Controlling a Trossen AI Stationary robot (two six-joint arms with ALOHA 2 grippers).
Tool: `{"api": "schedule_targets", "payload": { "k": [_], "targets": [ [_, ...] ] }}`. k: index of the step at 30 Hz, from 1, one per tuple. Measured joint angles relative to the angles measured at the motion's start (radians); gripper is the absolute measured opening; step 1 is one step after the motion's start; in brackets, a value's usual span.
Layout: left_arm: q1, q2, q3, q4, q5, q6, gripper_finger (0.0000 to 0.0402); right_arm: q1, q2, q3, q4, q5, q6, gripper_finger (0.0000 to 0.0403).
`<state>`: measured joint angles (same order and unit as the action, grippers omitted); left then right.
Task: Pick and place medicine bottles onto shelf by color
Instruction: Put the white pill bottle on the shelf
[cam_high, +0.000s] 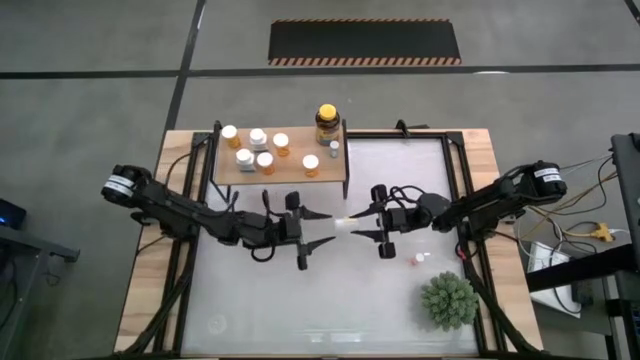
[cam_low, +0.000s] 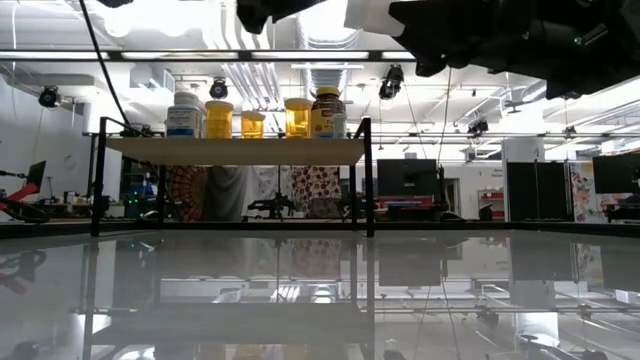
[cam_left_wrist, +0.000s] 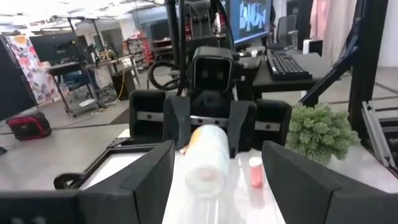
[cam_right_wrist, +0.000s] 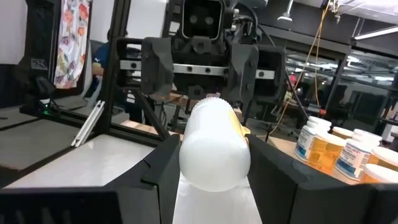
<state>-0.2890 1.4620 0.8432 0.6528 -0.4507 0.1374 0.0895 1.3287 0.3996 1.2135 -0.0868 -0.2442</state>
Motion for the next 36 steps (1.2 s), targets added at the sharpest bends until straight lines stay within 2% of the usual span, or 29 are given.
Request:
{"api": "schedule_targets", "payload": {
  "k": [8, 17, 21, 28, 36],
  "targets": [
    [0.035, 0.079, -0.006, 0.1, 0.0, -0.001, 0.0226, 0.0, -0.002, 0.0, -0.004, 0.0, 0.01, 0.015],
    [0.047, 0.103, -0.006, 0.106, 0.032, 0.0, 0.0224, 0.0, -0.003, 0.0, -0.004, 0.0, 0.022, 0.015],
    [0.047, 0.103, -0.006, 0.105, 0.033, 0.0, 0.0197, 0.0, -0.003, -0.001, -0.004, 0.0, 0.02, 0.015],
    [0.047, 0.103, -0.006, 0.102, 0.038, -0.001, 0.012, 0.0, -0.003, -0.001, -0.01, 0.0, 0.024, 0.015],
    [0.046, 0.098, 0.009, 0.074, 0.033, -0.025, 0.0114, 0.0, -0.013, -0.001, -0.035, 0.0, 0.06, 0.0151]
  ]
}}
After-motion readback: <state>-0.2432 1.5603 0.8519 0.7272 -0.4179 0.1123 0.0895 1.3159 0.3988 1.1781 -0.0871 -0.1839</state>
